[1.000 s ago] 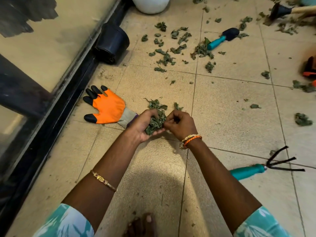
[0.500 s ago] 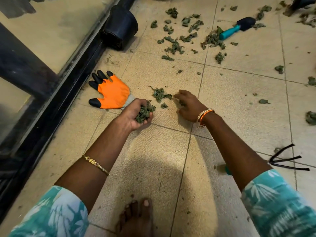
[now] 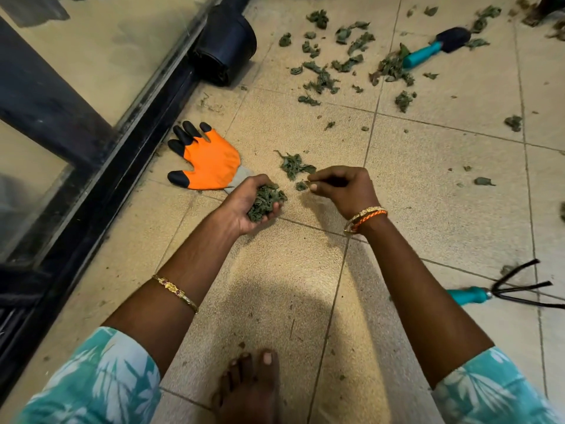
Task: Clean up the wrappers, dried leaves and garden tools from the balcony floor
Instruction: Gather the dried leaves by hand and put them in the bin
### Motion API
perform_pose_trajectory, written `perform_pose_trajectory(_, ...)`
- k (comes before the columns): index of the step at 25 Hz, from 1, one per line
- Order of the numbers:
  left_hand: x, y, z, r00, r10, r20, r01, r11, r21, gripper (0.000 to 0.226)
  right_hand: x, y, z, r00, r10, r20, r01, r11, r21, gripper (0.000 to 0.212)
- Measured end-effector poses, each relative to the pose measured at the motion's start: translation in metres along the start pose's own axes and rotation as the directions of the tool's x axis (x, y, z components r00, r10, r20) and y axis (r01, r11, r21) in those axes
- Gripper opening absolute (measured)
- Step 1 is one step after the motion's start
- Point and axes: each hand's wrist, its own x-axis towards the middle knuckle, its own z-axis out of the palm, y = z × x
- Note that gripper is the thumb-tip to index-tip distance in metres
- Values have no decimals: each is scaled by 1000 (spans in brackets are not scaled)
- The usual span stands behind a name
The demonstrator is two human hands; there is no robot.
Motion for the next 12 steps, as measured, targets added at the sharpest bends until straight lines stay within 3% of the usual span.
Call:
perform_pose_trajectory(2, -2, -3, 2, 997, -20, 80, 26, 998, -64, 18, -8, -12, 18, 998, -10, 64, 4, 996, 87, 27)
perform_pose_trajectory(6, 0, -10, 1, 991, -34, 131, 50, 992, -120, 16, -20, -10, 45, 999, -32, 17, 32, 998, -55, 46)
perform_pose_trajectory(12, 5, -8, -11, 984, -31, 174, 51, 992, -113, 10, -9, -7, 43, 994, -111, 18, 112, 961, -253, 16)
